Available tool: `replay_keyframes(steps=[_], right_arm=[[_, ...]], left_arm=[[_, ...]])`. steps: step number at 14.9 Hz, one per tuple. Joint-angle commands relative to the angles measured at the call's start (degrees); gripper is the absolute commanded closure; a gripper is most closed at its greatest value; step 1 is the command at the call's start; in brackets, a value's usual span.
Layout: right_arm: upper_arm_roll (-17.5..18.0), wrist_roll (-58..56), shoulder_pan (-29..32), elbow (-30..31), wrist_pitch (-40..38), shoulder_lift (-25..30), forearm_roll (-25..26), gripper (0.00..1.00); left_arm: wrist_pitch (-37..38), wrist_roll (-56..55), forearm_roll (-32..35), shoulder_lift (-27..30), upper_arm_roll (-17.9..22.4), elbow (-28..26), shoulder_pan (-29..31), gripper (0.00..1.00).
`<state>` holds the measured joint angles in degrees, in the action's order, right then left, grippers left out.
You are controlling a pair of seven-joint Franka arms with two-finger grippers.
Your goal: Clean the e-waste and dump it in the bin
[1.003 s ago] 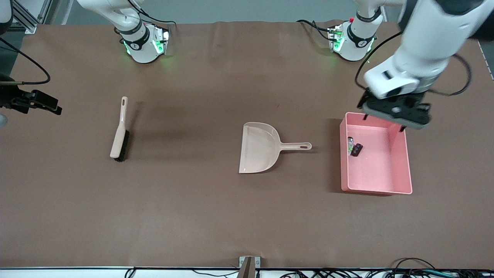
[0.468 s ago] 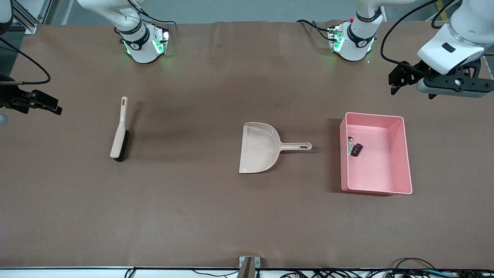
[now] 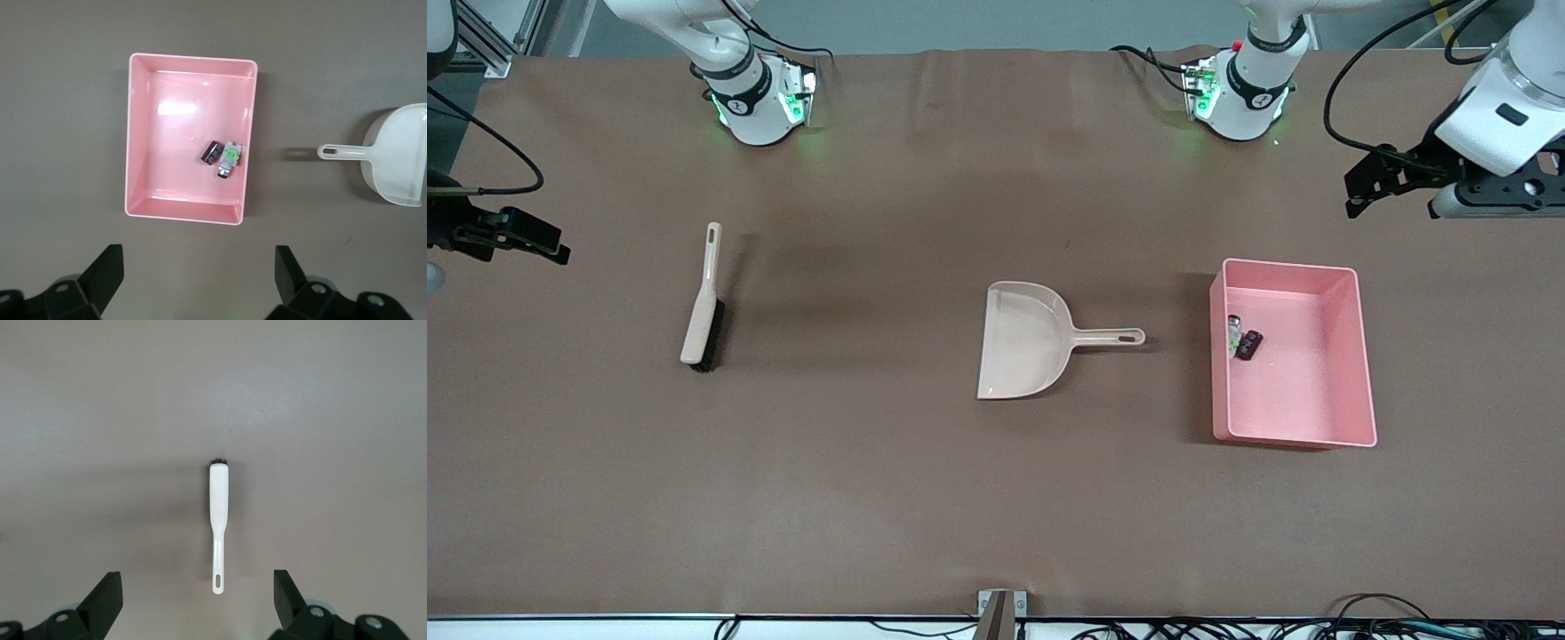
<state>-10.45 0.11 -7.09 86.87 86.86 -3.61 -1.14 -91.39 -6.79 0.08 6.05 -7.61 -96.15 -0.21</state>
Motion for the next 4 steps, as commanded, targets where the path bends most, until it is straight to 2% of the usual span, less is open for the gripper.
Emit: replay_keyframes(steps=[1,4], right_arm=[[-0.10,-0.55,-0.12,0.31,-0.02,0.45,-0.09,0.00],[-0.10,-0.55,-0.12,0.23,-0.02,0.45,-0.09,0.00]], left_arm=[[-0.01,0.55,-1.04,0.20,-0.21,-0.27,1.18,0.00],[0.07,1.07,-0.78,0.46,-0.13,-0.18,1.00,0.00]])
